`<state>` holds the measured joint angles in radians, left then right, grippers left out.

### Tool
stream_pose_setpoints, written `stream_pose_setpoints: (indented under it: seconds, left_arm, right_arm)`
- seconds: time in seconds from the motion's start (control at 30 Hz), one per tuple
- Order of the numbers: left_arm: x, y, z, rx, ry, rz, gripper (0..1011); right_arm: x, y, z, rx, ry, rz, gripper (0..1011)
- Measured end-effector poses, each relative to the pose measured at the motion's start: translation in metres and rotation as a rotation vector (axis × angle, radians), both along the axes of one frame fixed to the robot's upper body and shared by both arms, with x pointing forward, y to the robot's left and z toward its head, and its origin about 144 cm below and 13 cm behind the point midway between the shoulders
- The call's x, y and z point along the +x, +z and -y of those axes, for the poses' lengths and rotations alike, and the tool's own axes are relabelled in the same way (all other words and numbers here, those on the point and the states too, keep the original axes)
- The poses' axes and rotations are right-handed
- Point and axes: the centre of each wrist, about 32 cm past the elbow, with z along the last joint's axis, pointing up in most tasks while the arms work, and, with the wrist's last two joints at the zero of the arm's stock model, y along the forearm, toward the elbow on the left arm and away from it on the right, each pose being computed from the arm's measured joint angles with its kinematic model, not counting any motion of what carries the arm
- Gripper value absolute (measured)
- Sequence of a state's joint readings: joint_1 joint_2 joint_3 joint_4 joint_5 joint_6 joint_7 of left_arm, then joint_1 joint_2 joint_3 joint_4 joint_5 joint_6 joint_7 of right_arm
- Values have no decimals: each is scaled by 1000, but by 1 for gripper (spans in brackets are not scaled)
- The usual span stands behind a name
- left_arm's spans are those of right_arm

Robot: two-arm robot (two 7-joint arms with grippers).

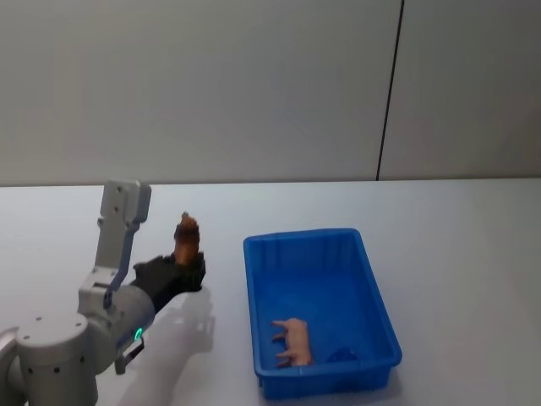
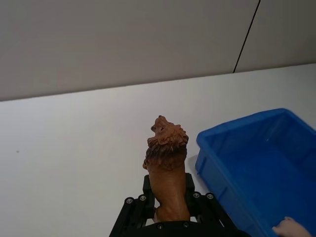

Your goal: Pick up the two dolls from the table and place them into the box.

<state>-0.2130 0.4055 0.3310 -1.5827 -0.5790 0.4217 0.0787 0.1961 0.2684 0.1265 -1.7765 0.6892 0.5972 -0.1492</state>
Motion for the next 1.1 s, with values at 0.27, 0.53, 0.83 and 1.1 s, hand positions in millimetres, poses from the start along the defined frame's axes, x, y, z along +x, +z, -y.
stream_pose_setpoints:
  seconds: [0.27, 0.53, 0.83, 1.1]
  left_arm:
    - [9, 14, 4, -37, -89, 75, 339]
    - [22, 23, 7, -83, -189, 108, 339]
    - [40, 26, 11, -151, -325, 100, 339]
    - [59, 22, 14, -216, -440, 53, 339]
  right_arm:
    - [0, 0, 0, 0, 0, 0, 1001]
    - [0, 0, 0, 0, 0, 0, 1001]
    - [0, 0, 0, 0, 0, 0, 1001]
    - [0, 0, 0, 0, 0, 0, 1001]
